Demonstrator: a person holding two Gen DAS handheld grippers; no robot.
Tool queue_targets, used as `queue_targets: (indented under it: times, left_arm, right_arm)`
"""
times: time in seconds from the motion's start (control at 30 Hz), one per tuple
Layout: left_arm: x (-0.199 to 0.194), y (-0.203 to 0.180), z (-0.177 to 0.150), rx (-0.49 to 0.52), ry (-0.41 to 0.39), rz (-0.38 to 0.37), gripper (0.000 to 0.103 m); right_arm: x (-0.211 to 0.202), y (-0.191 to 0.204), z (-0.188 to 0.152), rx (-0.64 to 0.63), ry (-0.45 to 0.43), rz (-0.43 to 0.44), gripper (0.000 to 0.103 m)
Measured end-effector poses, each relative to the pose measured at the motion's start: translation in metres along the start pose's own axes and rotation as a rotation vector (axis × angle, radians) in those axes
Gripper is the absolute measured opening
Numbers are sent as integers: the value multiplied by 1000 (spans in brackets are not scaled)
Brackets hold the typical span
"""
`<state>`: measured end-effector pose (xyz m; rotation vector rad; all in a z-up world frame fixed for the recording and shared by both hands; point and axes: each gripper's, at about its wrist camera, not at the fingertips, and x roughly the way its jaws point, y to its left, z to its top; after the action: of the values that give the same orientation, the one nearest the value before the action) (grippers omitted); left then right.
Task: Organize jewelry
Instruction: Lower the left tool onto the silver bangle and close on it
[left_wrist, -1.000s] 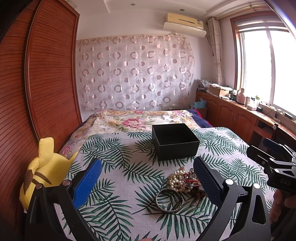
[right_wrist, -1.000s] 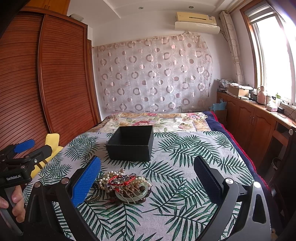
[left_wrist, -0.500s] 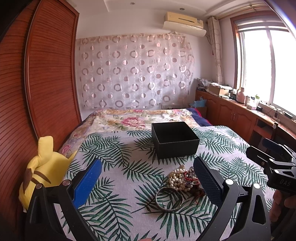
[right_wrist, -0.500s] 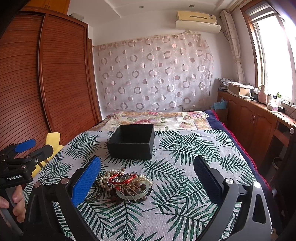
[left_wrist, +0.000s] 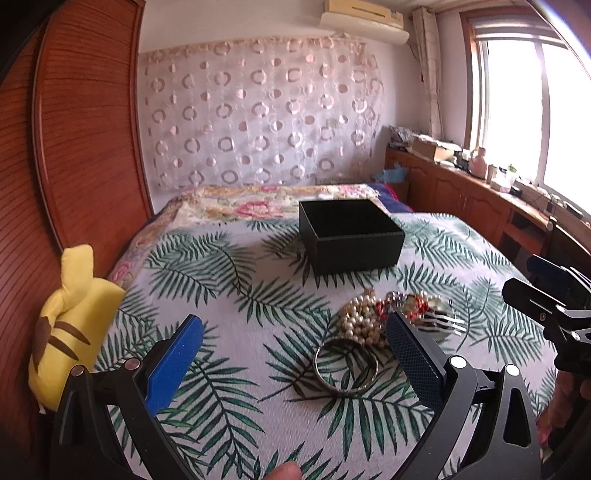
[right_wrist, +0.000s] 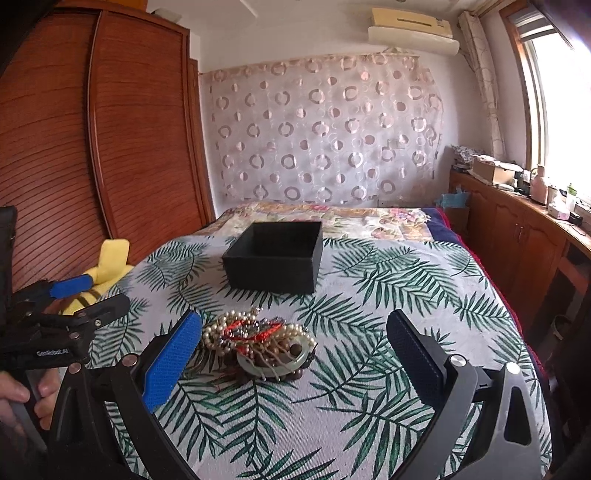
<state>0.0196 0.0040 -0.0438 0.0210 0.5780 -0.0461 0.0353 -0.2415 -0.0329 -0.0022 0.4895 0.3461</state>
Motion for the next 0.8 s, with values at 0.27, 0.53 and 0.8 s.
queue_targets:
  times: [0.27, 0.53, 0.8]
  left_arm:
    - [30, -9, -14, 55, 122, -57, 96]
    - [53, -20, -22, 85, 207, -139, 96]
    - [74, -26, -24, 102, 286, -174, 80]
  right_arm:
    - [14, -3, -13, -18, 62, 25, 97]
    - [30, -6, -25, -44, 139, 47, 80]
    - [38, -10, -30, -50, 184, 104, 77]
